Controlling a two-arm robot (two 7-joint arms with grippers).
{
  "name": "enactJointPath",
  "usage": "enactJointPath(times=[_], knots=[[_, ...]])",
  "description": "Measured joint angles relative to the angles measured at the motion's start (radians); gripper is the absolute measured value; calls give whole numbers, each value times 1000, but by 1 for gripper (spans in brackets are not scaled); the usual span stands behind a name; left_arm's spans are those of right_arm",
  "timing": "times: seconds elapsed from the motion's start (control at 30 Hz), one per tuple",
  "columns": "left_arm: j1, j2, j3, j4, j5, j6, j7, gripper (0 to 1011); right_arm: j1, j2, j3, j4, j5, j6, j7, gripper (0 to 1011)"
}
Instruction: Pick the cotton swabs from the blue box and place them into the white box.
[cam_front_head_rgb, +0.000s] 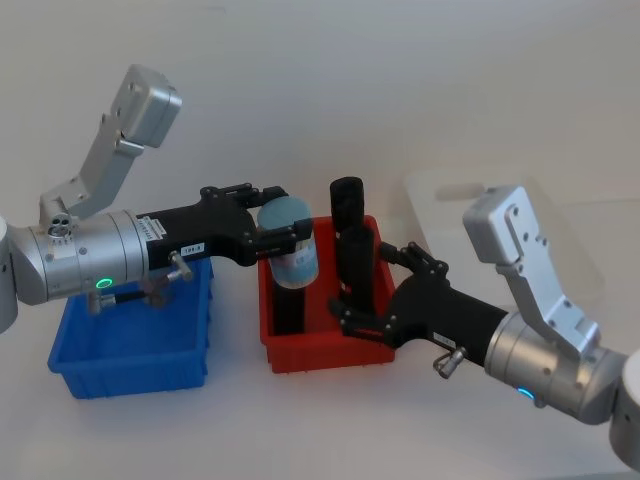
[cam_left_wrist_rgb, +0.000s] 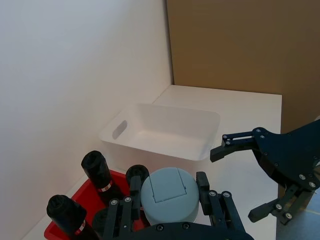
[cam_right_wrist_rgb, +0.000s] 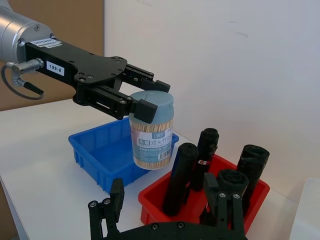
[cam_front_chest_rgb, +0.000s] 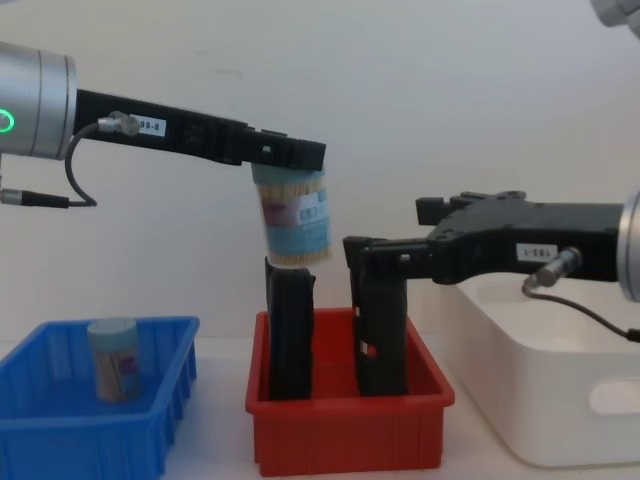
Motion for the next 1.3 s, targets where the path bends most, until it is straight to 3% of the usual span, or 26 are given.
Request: enactJointPath(times=[0.43, 1.3], knots=[[0, 0, 0, 0, 0, 0, -1, 670, 69, -47, -21, 79, -22, 9, 20, 1001], [0, 0, 0, 0, 0, 0, -1, 670, 187, -133, -62, 262, -47, -33, 51, 1002]])
